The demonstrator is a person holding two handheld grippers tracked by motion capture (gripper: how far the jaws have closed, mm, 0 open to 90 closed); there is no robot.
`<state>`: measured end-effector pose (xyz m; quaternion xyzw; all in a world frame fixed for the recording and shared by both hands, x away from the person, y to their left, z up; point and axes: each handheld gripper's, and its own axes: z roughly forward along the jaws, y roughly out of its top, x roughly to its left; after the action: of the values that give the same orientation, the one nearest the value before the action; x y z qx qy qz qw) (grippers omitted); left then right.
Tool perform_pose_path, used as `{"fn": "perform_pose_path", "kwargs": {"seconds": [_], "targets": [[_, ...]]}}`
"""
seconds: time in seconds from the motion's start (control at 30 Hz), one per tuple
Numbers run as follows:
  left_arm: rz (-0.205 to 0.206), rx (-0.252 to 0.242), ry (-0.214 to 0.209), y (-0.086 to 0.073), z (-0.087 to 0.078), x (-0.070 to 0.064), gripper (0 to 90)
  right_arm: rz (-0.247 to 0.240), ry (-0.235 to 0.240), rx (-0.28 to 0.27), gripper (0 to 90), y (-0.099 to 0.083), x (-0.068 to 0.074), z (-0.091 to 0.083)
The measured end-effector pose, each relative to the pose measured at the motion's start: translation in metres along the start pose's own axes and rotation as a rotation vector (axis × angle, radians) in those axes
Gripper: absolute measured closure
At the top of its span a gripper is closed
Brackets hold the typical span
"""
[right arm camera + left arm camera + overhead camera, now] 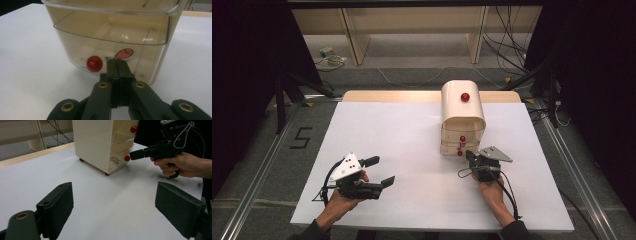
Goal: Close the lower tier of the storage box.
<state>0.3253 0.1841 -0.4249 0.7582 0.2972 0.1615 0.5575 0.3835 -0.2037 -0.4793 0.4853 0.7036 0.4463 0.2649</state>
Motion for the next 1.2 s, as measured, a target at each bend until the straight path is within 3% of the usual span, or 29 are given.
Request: {"fn": "perform_pose_path", "kwargs": {"seconds": [0.73, 1.2], "targets": [[0.001, 0.002, 0.0, 0.0, 0.0, 0.0, 14.8, 0.031, 0.056, -0.035, 87.0, 0.007, 0.003, -0.012], [0.0, 0.001, -0.002, 0.0, 0.0, 0.0, 14.8, 0.049, 0.112, -0.062, 76.3, 0.011, 0.007, -0.023]]}}
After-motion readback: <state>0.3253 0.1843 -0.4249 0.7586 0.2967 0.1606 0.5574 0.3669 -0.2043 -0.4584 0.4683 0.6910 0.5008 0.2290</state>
